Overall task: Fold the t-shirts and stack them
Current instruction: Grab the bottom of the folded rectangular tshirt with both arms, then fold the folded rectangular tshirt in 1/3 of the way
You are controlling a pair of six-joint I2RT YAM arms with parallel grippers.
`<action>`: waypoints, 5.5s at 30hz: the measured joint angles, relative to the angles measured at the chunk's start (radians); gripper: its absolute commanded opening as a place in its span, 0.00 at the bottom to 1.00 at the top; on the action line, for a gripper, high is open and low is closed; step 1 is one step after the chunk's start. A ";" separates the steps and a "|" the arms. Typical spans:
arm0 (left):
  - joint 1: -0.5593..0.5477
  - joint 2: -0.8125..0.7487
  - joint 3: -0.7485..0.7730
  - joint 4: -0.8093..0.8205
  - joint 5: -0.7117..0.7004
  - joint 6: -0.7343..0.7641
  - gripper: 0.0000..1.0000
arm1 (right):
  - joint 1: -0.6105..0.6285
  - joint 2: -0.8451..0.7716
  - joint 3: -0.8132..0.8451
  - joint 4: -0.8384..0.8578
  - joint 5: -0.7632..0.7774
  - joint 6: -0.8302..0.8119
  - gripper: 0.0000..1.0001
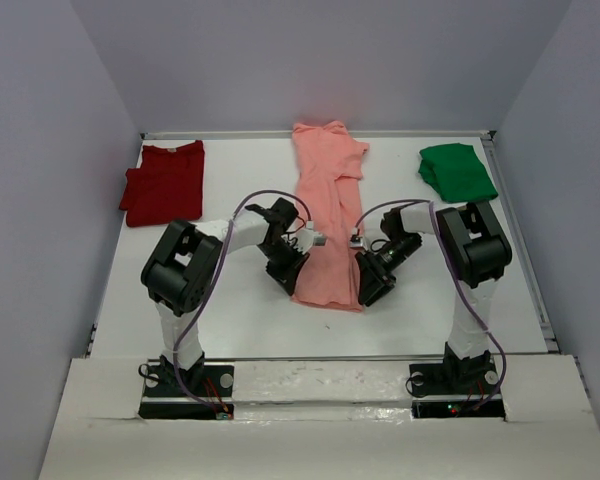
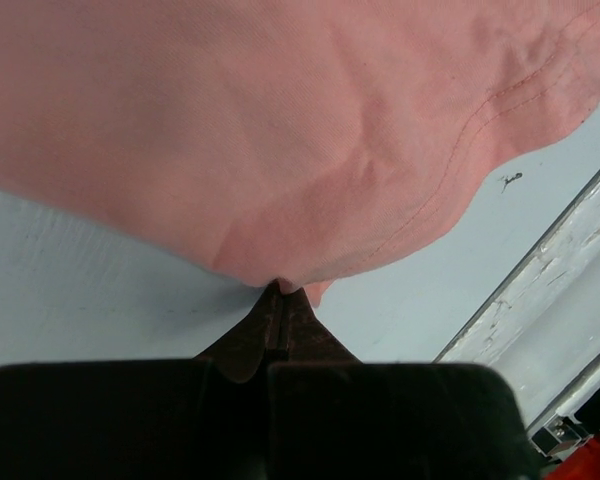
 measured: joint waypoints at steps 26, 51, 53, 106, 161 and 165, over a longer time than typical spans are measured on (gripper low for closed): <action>0.051 0.000 0.009 0.000 0.003 0.012 0.00 | 0.077 0.111 0.142 0.026 0.023 0.095 0.00; 0.091 -0.035 0.273 -0.112 0.032 0.057 0.00 | 0.106 -0.017 0.188 0.024 0.184 0.129 0.00; 0.102 -0.049 0.310 -0.121 0.032 0.061 0.00 | 0.106 -0.021 0.230 0.021 0.203 0.137 0.00; 0.136 0.085 0.489 0.038 -0.158 0.009 0.00 | 0.006 0.097 0.754 -0.034 0.507 0.217 0.00; 0.136 0.316 0.760 0.129 -0.389 -0.008 0.00 | 0.000 0.343 1.036 0.079 0.686 0.258 0.00; 0.136 0.325 0.778 0.128 -0.404 -0.003 0.00 | 0.000 0.366 1.073 0.075 0.691 0.258 0.00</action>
